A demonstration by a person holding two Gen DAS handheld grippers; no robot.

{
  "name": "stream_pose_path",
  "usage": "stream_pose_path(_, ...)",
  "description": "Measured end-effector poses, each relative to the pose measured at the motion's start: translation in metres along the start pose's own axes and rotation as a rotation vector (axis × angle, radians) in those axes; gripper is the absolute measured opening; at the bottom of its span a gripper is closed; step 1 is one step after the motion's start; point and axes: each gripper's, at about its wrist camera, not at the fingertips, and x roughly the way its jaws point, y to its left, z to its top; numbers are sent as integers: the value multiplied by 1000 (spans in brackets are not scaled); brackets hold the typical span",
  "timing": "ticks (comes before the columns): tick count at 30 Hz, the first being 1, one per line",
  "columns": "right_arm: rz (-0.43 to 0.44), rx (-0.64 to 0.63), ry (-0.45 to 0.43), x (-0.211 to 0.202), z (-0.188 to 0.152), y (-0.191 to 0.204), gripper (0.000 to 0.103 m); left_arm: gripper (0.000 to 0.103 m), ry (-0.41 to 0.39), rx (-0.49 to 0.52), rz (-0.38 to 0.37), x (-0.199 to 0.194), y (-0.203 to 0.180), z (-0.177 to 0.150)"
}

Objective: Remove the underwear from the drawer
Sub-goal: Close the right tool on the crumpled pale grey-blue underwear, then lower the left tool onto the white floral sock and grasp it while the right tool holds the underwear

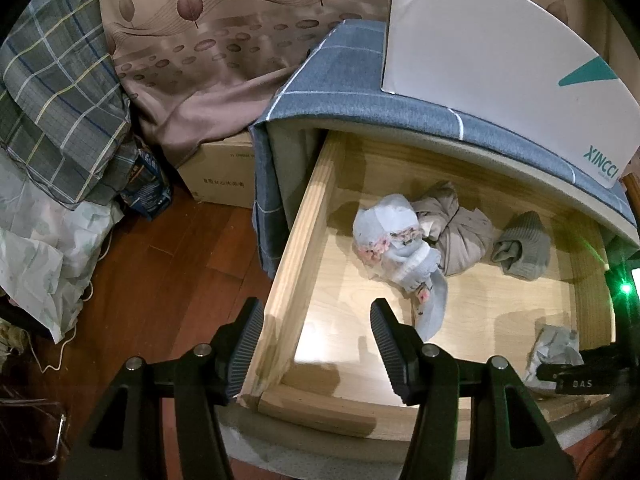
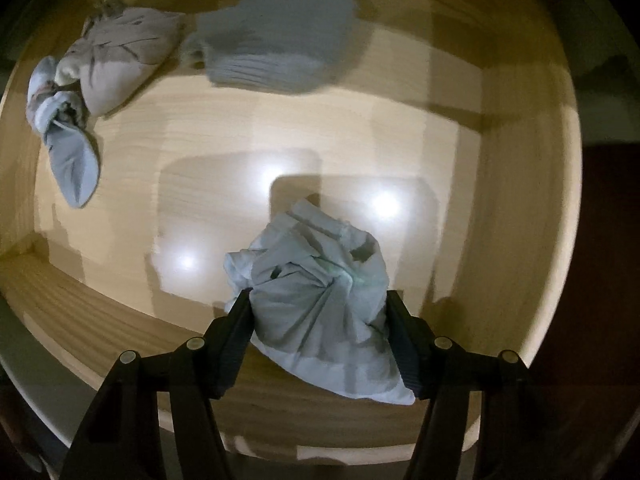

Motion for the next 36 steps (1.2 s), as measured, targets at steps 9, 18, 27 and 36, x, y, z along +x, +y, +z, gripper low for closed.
stream_pose_path(9, 10, 19, -25, 7, -19, -2, 59, 57, 24, 0, -4, 2, 0, -1)
stream_pose_path(18, 10, 13, -41, 6, -33, -4, 59, 57, 47, 25, -73, 4, -8, 3)
stream_pose_path(27, 22, 4, -50, 1, -33, -10, 60, 57, 107, -5, -127, 30, -31, 30)
stream_pose_path(36, 37, -4, -53, -3, -33, -12, 60, 57, 176, -41, -114, 65, -49, 58)
